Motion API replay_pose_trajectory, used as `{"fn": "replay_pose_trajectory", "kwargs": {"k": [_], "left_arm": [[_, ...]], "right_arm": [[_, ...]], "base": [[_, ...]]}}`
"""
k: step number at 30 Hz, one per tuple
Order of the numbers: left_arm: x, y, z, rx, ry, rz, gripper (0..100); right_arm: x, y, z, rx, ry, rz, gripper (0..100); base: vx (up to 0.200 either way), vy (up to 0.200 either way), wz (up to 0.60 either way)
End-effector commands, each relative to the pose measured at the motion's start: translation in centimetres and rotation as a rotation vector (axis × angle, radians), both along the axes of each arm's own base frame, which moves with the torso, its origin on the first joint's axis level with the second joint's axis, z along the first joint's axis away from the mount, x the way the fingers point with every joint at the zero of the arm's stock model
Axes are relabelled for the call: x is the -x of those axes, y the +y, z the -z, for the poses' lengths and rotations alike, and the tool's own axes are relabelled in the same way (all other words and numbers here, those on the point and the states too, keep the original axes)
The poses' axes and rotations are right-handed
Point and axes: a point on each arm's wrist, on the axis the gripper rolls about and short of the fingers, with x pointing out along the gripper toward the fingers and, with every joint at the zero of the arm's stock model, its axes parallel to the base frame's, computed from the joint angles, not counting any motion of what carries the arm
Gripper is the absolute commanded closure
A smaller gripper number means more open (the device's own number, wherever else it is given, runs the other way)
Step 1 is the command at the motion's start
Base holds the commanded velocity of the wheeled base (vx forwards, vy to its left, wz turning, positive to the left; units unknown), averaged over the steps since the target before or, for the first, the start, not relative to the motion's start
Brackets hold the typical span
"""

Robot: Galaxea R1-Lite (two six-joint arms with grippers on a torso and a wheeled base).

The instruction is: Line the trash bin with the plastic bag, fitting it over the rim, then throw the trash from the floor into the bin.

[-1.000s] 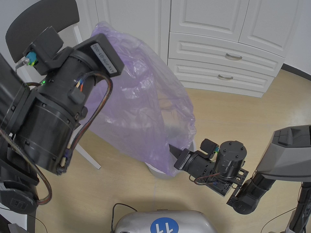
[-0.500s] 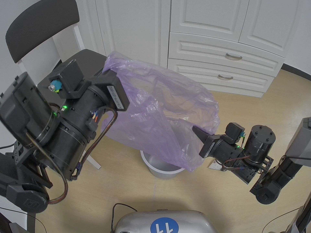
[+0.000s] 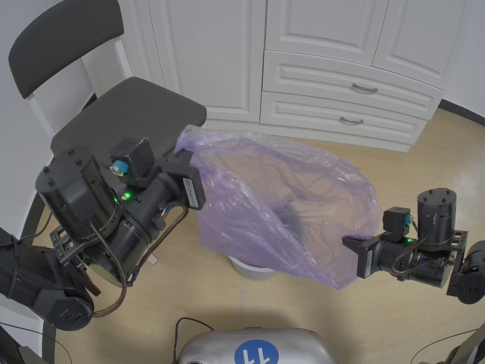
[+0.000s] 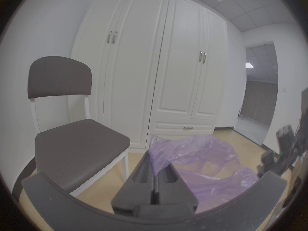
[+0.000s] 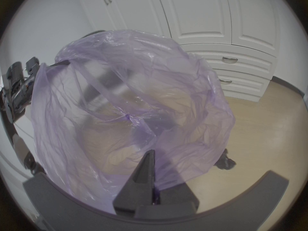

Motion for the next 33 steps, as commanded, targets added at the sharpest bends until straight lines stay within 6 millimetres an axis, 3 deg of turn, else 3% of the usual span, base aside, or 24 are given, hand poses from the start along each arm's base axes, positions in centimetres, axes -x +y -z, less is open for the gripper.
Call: {"fn": "replay_pose_trajectory", "kwargs": {"k": [1, 11, 33], "left_arm": [[-0.8, 1.3, 4.2, -0.156, 0.098, 0.03, 100], [-0.6, 4.2, 6.6, -0.323, 0.135, 0.127, 100], [-3.1, 6.5, 6.9, -0.319, 0.157, 0.063, 100]], "right_arm": [[3.3, -2.5, -4.1, 0.089, -0.12, 0.03, 100], [3.7, -3.1, -2.8, 0.274, -0.136, 0.099, 100], [3.3, -3.4, -1.9, 0.327, -0.109, 0.105, 100]], "base": [[0.0, 0.0, 0.0], [0.0, 0.0, 0.0], [0.0, 0.0, 0.0]]}}
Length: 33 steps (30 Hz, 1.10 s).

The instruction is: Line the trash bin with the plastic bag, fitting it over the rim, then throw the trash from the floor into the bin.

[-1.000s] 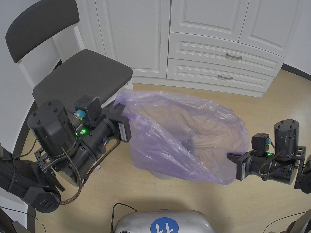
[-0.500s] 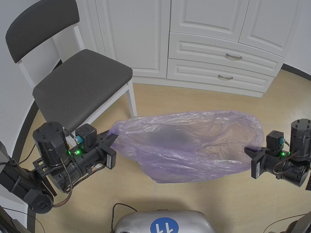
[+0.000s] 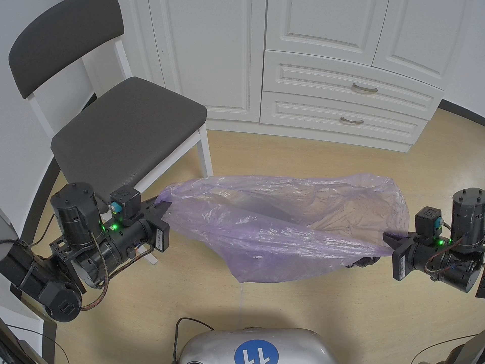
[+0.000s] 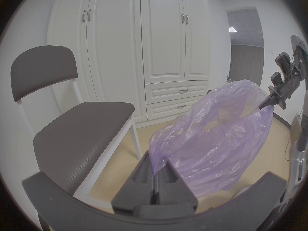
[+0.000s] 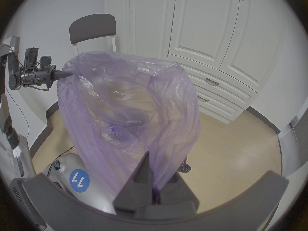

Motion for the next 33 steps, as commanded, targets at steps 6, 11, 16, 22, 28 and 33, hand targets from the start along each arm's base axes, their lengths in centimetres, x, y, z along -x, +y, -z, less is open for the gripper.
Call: {"fn": "replay_pose_trajectory", "kwargs": {"k": [6, 11, 16, 22, 28, 33], "left_arm": [[-0.4, 0.2, 0.1, 0.0, 0.001, -0.017, 100], [-0.5, 0.2, -0.3, 0.011, -0.02, -0.024, 100], [0.0, -0.3, -1.6, 0.046, -0.072, 0.002, 100], [0.4, -3.4, -4.6, 0.236, -0.163, 0.012, 100], [0.8, -5.7, -7.0, 0.375, -0.21, 0.002, 100], [1.6, -7.7, -10.0, 0.522, -0.261, -0.022, 100]], "right_arm": [[-0.7, 0.3, 0.7, 0.031, 0.023, 0.034, 100], [-1.2, 0.6, 0.4, 0.0, 0.001, 0.053, 100], [-1.1, 1.2, 1.3, -0.076, 0.066, -0.092, 100], [-2.8, 2.2, 3.8, -0.118, 0.206, -0.125, 100], [-4.6, 2.4, 4.6, -0.21, 0.242, -0.126, 100], [-5.5, 2.8, 5.8, -0.294, 0.272, -0.192, 100]], "base": [[0.0, 0.0, 0.0], [0.0, 0.0, 0.0], [0.0, 0.0, 0.0], [0.0, 0.0, 0.0], [0.0, 0.0, 0.0], [0.0, 0.0, 0.0]]}}
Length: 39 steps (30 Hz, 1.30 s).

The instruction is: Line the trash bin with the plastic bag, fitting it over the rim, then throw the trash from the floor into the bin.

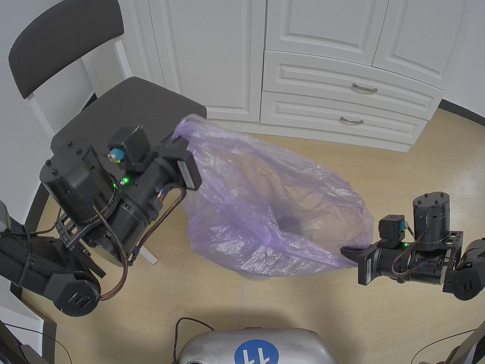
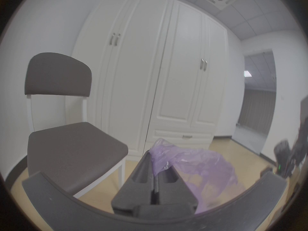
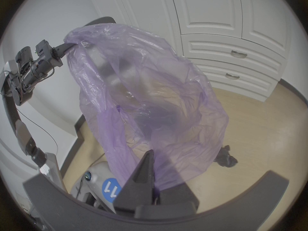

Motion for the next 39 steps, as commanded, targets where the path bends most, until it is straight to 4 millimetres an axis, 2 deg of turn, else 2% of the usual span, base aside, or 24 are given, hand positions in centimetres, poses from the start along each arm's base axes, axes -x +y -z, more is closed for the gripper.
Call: {"fn": "replay_pose_trajectory", "kwargs": {"k": [1, 3, 4, 6, 8, 10, 15, 16, 33, 39], "left_arm": [[1.2, -2.5, -3.7, 0.163, -0.072, 0.003, 100], [1.2, -2.7, -4.1, 0.182, -0.077, -0.005, 100], [1.5, -3.2, -5.1, 0.228, -0.095, -0.016, 100], [1.5, -3.3, -5.7, 0.25, -0.105, -0.024, 100], [1.5, -3.3, -5.9, 0.262, -0.109, -0.026, 100], [1.7, -3.0, -7.0, 0.313, -0.126, -0.034, 100], [1.8, -2.9, -7.0, 0.312, -0.127, -0.035, 100], [1.8, -2.9, -7.0, 0.314, -0.127, -0.034, 100], [2.1, -3.1, -7.0, 0.314, -0.124, -0.025, 100], [2.2, -3.2, -7.0, 0.312, -0.122, -0.022, 100]], "right_arm": [[-1.7, 0.8, 3.0, -0.059, 0.098, -0.029, 100], [-2.0, 1.0, 3.4, -0.076, 0.111, -0.029, 100], [-2.7, 2.1, 4.9, -0.132, 0.137, -0.034, 100], [-3.4, 2.8, 6.0, -0.169, 0.131, -0.032, 100], [-3.6, 3.0, 6.4, -0.179, 0.129, -0.03, 100], [-4.2, 3.7, 8.5, -0.223, 0.097, -0.035, 100], [-4.7, 4.3, 10.3, -0.29, 0.04, -0.039, 100], [-4.7, 4.4, 10.4, -0.29, 0.043, -0.04, 0], [-5.2, 4.8, 8.7, -0.41, 0.021, -0.02, 0], [-5.2, 4.9, 6.3, -0.519, -0.046, -0.023, 0]], "base": [[0.0, 0.0, 0.0], [0.0, 0.0, 0.0], [0.0, 0.0, 0.0], [0.0, 0.0, 0.0], [0.0, 0.0, 0.0], [0.0, 0.0, 0.0], [0.0, 0.0, 0.0], [0.0, 0.0, 0.0], [0.0, 0.0, 0.0], [0.0, 0.0, 0.0]]}}
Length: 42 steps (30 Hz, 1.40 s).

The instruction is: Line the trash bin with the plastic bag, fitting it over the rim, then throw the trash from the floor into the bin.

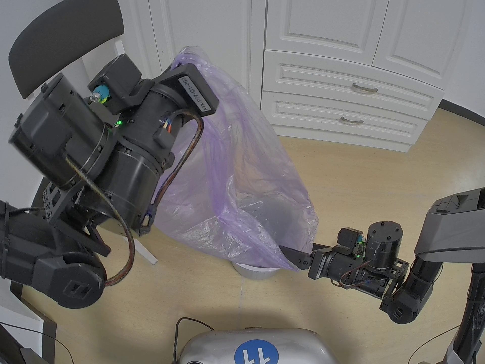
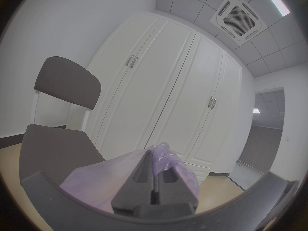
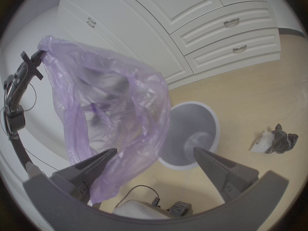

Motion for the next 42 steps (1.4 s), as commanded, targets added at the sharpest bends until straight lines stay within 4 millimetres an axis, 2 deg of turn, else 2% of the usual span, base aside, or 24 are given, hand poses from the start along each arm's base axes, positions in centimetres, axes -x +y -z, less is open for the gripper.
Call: {"fn": "replay_pose_trajectory", "kwargs": {"k": [1, 10, 16, 17, 18, 21, 23, 24, 25, 26, 29, 36, 42], "left_arm": [[0.1, 0.0, 0.0, 0.0, 0.0, 0.003, 100], [0.4, 0.0, 0.0, -0.002, 0.001, 0.009, 100], [0.4, 0.0, 0.2, -0.008, 0.004, 0.009, 100], [0.4, 0.0, 0.2, -0.008, 0.004, 0.009, 100], [0.4, 0.0, 0.2, -0.008, 0.005, 0.01, 100], [0.6, -0.1, 0.1, -0.007, 0.004, 0.014, 100], [0.6, -0.1, 0.1, -0.006, 0.004, 0.013, 100], [0.6, -0.1, 0.1, -0.006, 0.004, 0.013, 100], [0.6, 0.0, 0.1, -0.005, 0.003, 0.013, 100], [0.6, 0.0, 0.0, -0.005, 0.002, 0.012, 100], [0.7, 0.0, -0.1, -0.003, 0.0, 0.012, 100], [0.7, 0.5, -0.4, 0.004, -0.008, 0.003, 100], [-0.2, 1.0, 0.0, -0.016, 0.008, -0.034, 100]], "right_arm": [[0.1, 0.0, -1.5, -0.041, -0.038, 0.001, 0], [0.1, 0.7, -1.4, -0.076, -0.016, -0.011, 0], [2.8, 0.8, -4.6, -0.117, -0.069, -0.059, 0], [2.8, 0.8, -4.6, -0.117, -0.069, -0.059, 0], [3.6, 0.9, -5.5, -0.13, -0.092, -0.079, 0], [3.8, 0.9, -5.5, -0.128, -0.094, -0.081, 0], [3.0, 1.0, -4.1, -0.097, -0.05, -0.069, 0], [3.0, 1.0, -4.1, -0.097, -0.05, -0.069, 0], [2.0, 1.2, -2.2, -0.065, -0.002, -0.052, 0], [1.2, 1.2, -1.1, -0.049, 0.02, -0.036, 0], [-0.5, 0.6, 0.7, -0.03, 0.048, 0.009, 0], [-1.3, -0.6, 0.4, -0.027, 0.034, 0.051, 0], [-1.7, -2.8, -2.7, -0.041, -0.064, 0.106, 0]], "base": [[0.0, 0.0, 0.0], [0.0, 0.0, 0.0], [0.0, 0.0, 0.0], [0.0, 0.0, 0.0], [0.0, 0.0, 0.0], [0.0, 0.0, 0.0], [0.0, 0.0, 0.0], [0.0, 0.0, 0.0], [0.0, 0.0, 0.0], [0.0, 0.0, 0.0], [0.0, 0.0, 0.0], [0.0, 0.0, 0.0], [0.0, 0.0, 0.0]]}}
